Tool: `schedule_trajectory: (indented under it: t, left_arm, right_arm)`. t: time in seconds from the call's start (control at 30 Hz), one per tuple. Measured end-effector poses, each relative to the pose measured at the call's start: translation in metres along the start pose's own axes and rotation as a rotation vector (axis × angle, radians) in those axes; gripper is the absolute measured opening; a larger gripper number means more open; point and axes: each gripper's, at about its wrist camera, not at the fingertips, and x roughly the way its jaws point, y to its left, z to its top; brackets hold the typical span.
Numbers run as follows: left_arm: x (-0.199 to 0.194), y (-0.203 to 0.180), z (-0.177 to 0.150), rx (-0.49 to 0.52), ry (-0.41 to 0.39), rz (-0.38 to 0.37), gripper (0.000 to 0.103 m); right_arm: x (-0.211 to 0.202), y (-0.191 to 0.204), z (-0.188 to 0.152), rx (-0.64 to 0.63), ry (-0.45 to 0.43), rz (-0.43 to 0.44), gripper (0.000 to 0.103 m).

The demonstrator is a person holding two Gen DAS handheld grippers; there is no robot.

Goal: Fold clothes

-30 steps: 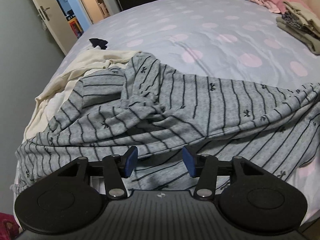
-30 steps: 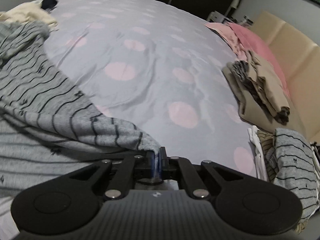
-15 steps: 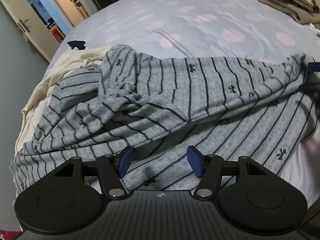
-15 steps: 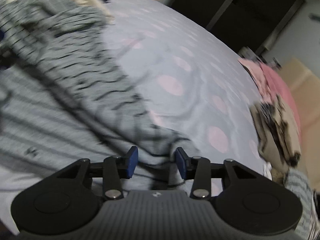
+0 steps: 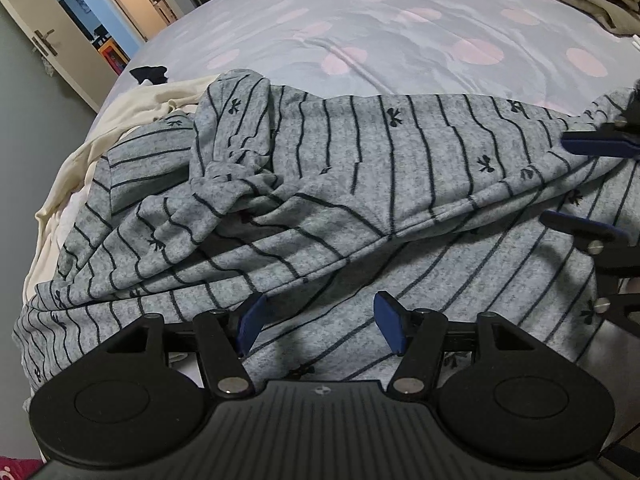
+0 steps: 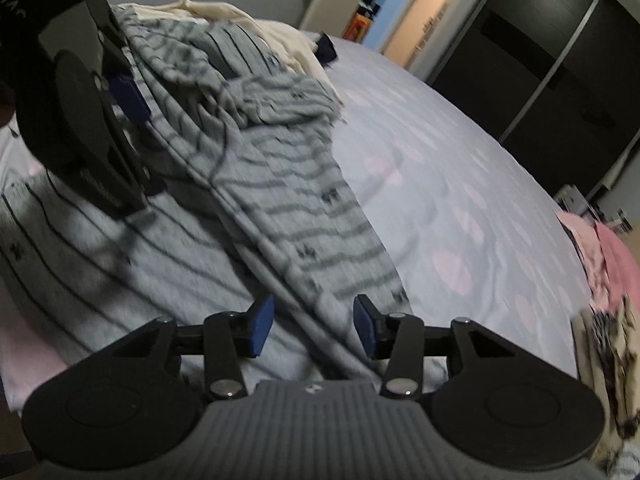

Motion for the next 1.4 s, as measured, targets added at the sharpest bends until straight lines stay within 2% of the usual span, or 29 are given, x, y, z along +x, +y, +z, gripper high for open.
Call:
schedule_trajectory:
  t: [0.43, 0.57, 0.6, 0.63, 0.7, 0.73, 0.8, 0.9, 0.97, 1.13, 1.27, 1.4]
  left_arm:
    - [0.007, 0.037, -0.009, -0.111, 0.013, 0.039, 0.058]
    - [0.01, 0.049, -0.012, -0.155, 0.028, 0.06, 0.058]
    - [0.011, 0.051, -0.013, -0.164, 0.032, 0.065, 0.058]
    - [0.011, 0.053, -0.013, -0.172, 0.033, 0.067, 0.058]
    - [0.01, 0.056, -0.013, -0.183, 0.031, 0.072, 0.058]
    - [0.009, 0.056, -0.013, -0.185, 0.03, 0.075, 0.058]
    - [0.007, 0.056, -0.013, -0.187, 0.027, 0.081, 0.058]
    - [0.004, 0.055, -0.012, -0.186, 0.016, 0.082, 0.058]
    - [0.001, 0.053, -0.011, -0.185, 0.005, 0.082, 0.058]
    - [-0.012, 0.049, -0.007, -0.187, -0.039, 0.066, 0.058]
    - [-0.024, 0.043, -0.003, -0.189, -0.083, 0.037, 0.056]
    - [-0.035, 0.035, 0.001, -0.174, -0.129, 0.003, 0.056]
  right_arm:
    - [0.034, 0.049, 0.042, -0.167, -0.103, 0.081, 0.046]
    - [0.046, 0.065, 0.047, -0.221, -0.129, 0.068, 0.044]
    - [0.048, 0.066, 0.049, -0.223, -0.135, 0.06, 0.035]
    - [0.05, 0.066, 0.051, -0.219, -0.138, 0.054, 0.022]
    - [0.053, 0.064, 0.055, -0.201, -0.143, 0.047, 0.012]
    - [0.053, 0.06, 0.057, -0.18, -0.142, 0.048, 0.008]
    - [0.05, 0.049, 0.061, -0.132, -0.152, 0.041, 0.007]
    - [0.041, 0.029, 0.066, -0.067, -0.171, -0.03, 0.006]
    - [0.038, 0.012, 0.067, -0.013, -0.153, -0.092, 0.006]
    - [0.03, -0.049, 0.054, 0.178, -0.038, -0.231, 0.005]
    - [0.013, -0.102, 0.03, 0.297, 0.027, -0.396, 0.005]
    - [-0.004, -0.151, -0.002, 0.453, 0.108, -0.46, 0.005]
